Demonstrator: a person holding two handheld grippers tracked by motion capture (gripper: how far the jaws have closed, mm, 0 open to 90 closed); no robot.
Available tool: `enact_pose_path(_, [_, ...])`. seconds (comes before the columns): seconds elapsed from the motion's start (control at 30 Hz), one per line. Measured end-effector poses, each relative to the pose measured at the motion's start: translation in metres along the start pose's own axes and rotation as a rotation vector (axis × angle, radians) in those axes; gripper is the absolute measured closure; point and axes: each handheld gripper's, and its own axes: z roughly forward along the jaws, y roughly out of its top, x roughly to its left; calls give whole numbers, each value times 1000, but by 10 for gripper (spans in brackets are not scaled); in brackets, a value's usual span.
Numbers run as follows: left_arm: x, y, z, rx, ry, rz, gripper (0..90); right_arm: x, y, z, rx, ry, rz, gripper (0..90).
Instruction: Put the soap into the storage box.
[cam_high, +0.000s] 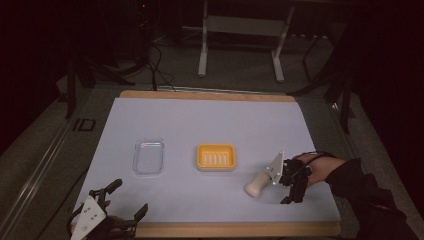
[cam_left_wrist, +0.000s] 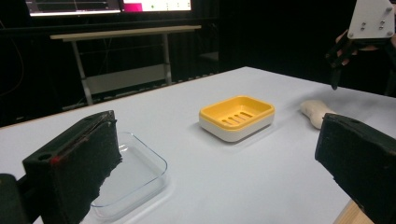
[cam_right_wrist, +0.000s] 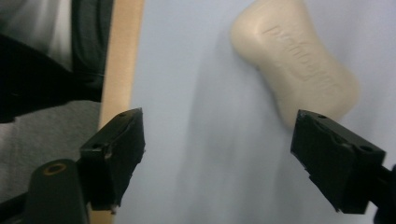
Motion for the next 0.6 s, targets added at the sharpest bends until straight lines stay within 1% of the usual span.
enact_pose_path(0.03, [0, 0, 0, 2, -3, 0, 1, -3, 2, 0, 3, -16, -23, 199])
enact_pose_path(0.07, [0, 0, 0, 1, -6, -2, 1, -3, 2, 0, 3, -16, -23, 199])
enact_pose_path(0.13, [-1, 0, 0, 0, -14, -5, 1, -5, 4, 0, -8, -29, -44, 205])
enact_pose_path(0.17, [-1, 0, 0, -4, -18, -10, 1, -6, 5, 0, -4, -29, -43, 210])
enact_pose_path(0.23, [-1, 0, 0, -6, -21, -13, 1, -8, 9, 1, -12, -46, -78, 217])
enact_pose_path(0.3, [0, 0, 0, -5, -22, -12, 1, -11, 13, 1, -5, -46, -91, 220])
enact_pose_path(0.33, [0, 0, 0, -6, -23, -14, 1, -12, 15, 2, -7, -54, -103, 223])
enact_pose_path(0.43, [0, 0, -1, -9, -24, -16, 1, -18, 21, 6, 16, -68, -111, 223])
enact_pose_path(0.47, [0, 0, -1, -11, -24, -17, 1, -21, 24, 9, 32, -90, -135, 223])
enact_pose_path(0.6, [1, -1, -1, -13, -28, -25, 1, -26, 30, 14, 42, -95, -150, 226])
